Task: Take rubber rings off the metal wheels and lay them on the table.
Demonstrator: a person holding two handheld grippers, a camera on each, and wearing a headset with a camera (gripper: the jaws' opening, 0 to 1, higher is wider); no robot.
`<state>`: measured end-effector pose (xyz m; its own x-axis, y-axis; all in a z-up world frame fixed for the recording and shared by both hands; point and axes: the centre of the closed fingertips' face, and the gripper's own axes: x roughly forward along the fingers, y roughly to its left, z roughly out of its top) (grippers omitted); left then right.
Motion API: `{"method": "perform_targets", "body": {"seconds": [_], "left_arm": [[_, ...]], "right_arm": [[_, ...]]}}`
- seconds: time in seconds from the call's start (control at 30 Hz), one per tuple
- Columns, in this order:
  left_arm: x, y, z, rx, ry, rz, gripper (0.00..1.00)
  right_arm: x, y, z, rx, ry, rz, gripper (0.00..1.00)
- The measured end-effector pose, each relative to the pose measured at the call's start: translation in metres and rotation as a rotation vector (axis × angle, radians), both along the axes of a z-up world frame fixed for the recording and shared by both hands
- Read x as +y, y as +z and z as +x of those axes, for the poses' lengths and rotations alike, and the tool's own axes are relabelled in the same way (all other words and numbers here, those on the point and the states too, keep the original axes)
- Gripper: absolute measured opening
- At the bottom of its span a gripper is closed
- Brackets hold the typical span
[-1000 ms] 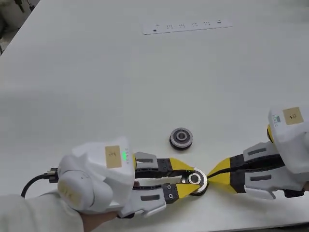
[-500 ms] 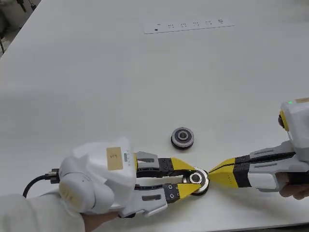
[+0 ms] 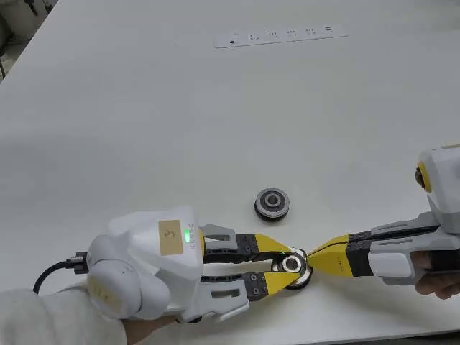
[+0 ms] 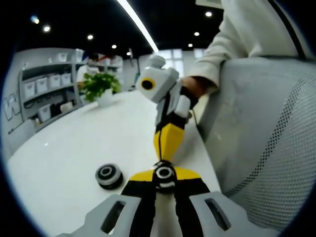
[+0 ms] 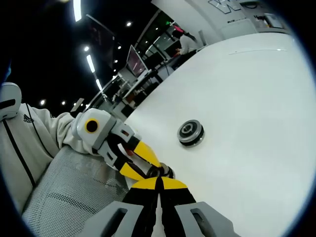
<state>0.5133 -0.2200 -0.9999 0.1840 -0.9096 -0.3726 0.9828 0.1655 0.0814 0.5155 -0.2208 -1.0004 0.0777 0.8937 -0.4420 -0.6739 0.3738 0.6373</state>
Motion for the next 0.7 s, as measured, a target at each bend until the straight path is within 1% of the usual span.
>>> {"method": "perform_targets", "body": {"seconds": [0.27,0.6,0.7], "left_arm": [[0.0001,-0.0001,-0.0001,0.001,-0.001,0.001,0.14],[0.0001,-0.0002,-0.0007,0.004,-0.003,0.000,0.14],[0.0000,-0.0005,-0.0004,0.006,-0.001,0.001,0.14]], "right_arm": [[0.0010,0.0019,-0.0016,-0.005,0.008,0.005,0.00],[0.0022,0.0046,-0.0031,0.005,0.008,0.022,0.00],[0.0017,0.0048,-0.0024,-0.010,0.014,0.017,0.00]]}}
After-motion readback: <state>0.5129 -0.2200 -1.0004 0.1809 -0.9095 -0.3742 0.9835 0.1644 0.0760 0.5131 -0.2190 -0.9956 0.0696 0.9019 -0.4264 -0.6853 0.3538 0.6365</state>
